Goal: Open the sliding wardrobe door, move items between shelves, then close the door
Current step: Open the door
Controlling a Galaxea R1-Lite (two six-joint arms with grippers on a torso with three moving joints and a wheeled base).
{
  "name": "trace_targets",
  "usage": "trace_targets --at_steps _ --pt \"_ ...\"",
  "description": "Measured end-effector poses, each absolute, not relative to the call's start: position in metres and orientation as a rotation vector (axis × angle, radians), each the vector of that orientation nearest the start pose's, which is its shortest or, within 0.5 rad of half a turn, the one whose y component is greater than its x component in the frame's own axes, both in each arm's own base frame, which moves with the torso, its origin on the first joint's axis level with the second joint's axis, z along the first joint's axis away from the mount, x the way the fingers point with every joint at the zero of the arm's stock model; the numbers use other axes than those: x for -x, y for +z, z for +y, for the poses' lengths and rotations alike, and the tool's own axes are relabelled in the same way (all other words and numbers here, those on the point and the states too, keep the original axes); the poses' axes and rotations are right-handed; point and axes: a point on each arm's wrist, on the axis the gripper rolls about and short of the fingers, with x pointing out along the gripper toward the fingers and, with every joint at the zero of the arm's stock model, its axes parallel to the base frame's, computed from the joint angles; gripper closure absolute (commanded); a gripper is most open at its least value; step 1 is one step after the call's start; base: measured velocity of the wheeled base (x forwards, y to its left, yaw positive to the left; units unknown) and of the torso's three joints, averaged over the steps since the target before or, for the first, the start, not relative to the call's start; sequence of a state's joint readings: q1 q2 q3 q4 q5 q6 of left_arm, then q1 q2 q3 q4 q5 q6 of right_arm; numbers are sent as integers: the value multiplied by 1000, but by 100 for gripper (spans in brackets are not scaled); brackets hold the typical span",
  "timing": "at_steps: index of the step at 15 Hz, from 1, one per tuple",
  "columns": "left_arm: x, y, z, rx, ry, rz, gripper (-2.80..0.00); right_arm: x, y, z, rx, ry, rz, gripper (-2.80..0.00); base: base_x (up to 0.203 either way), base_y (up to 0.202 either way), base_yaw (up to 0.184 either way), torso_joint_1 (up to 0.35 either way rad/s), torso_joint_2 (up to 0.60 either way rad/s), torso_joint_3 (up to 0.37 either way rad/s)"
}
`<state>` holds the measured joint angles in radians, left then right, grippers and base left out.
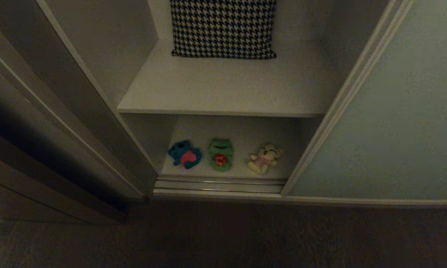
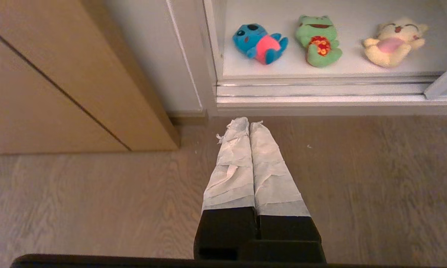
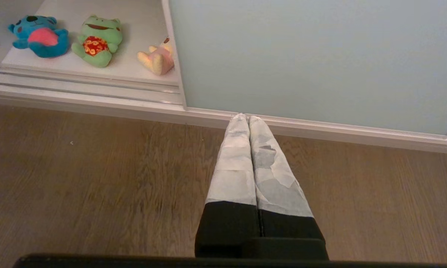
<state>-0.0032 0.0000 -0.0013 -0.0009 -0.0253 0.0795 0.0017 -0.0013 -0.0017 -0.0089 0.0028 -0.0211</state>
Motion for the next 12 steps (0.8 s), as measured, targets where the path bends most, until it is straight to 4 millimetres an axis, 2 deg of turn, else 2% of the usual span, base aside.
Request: trace_targets --at_steps 7,12 --pt "23 76 0 -33 -8 -7 0 23 77 0 21 4 -12 0 0 0 0 0 0 0" --pt "23 76 0 -38 -12 -6 0 23 77 0 21 4 -12 0 0 0 0 1 0 -134"
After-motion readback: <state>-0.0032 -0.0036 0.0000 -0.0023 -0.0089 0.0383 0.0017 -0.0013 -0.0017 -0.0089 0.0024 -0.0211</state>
